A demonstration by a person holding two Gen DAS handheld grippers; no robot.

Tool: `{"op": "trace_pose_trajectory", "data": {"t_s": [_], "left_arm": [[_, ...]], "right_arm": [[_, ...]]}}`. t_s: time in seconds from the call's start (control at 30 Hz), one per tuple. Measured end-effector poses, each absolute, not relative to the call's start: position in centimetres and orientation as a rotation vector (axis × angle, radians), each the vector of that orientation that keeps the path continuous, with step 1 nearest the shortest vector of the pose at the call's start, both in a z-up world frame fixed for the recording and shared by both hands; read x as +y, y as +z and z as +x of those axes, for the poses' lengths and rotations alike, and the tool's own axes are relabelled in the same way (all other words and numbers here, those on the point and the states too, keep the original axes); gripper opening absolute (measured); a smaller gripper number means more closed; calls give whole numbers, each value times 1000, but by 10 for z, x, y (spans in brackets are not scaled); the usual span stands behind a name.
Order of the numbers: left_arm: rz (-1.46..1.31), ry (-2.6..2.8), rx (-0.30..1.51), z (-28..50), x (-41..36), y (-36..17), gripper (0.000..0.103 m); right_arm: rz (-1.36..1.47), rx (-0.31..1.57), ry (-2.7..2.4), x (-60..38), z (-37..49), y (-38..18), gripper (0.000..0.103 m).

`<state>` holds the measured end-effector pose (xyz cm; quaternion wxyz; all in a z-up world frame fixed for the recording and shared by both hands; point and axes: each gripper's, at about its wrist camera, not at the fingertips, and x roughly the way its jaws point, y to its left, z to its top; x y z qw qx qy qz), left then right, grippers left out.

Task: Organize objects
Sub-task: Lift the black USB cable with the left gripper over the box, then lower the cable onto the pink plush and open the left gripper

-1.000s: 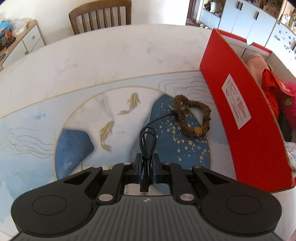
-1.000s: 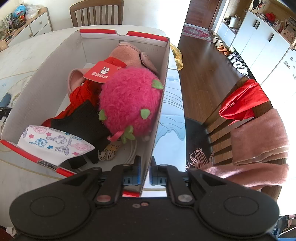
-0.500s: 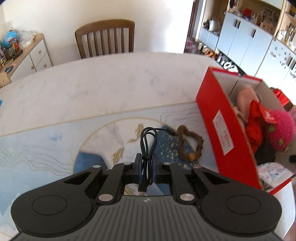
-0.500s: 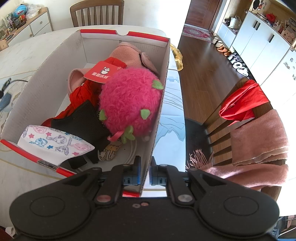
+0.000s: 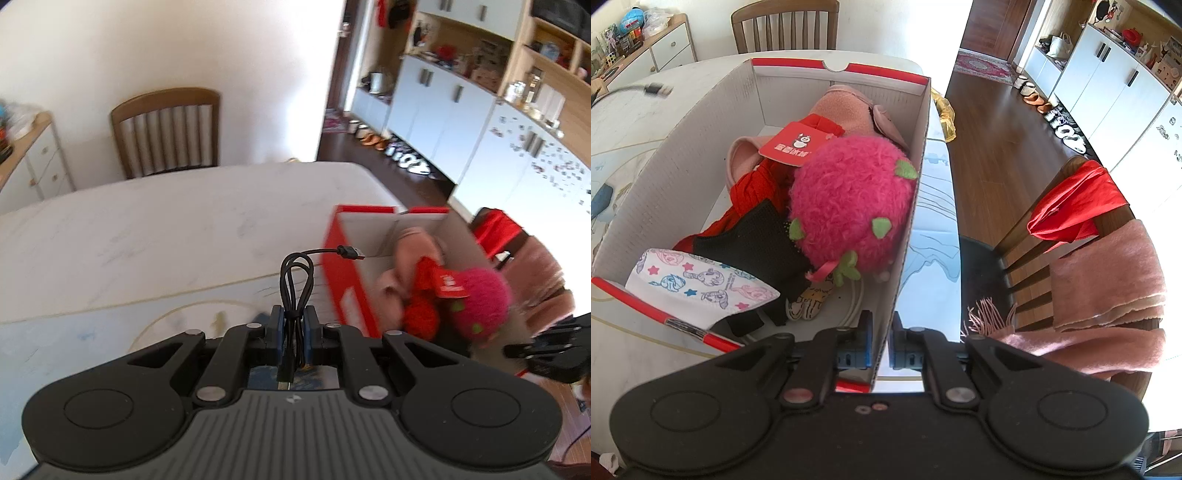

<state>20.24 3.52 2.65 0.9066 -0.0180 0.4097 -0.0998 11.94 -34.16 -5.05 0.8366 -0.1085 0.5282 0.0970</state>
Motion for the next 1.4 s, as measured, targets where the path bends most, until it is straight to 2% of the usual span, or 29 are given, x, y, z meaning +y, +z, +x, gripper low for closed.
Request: {"op": "trace_pose_trajectory", "data": {"t_s": [0.23,0.5,1.1,1.4], "left_arm": [[-7,-290,837,216,-27,30,9],[65,-318,866,235,-91,4,10],[141,-385,1023,237,-139,-55,9],[128,-416,1096,245,-137,-66,9]], "right_arm": [[-230,1117,206,-342,120,-50,7],[-232,1112,209,-342,123,-50,7],[-232,1107,214,-343,125,-53,7],[-232,1107,214,-343,124,-53,7]]}}
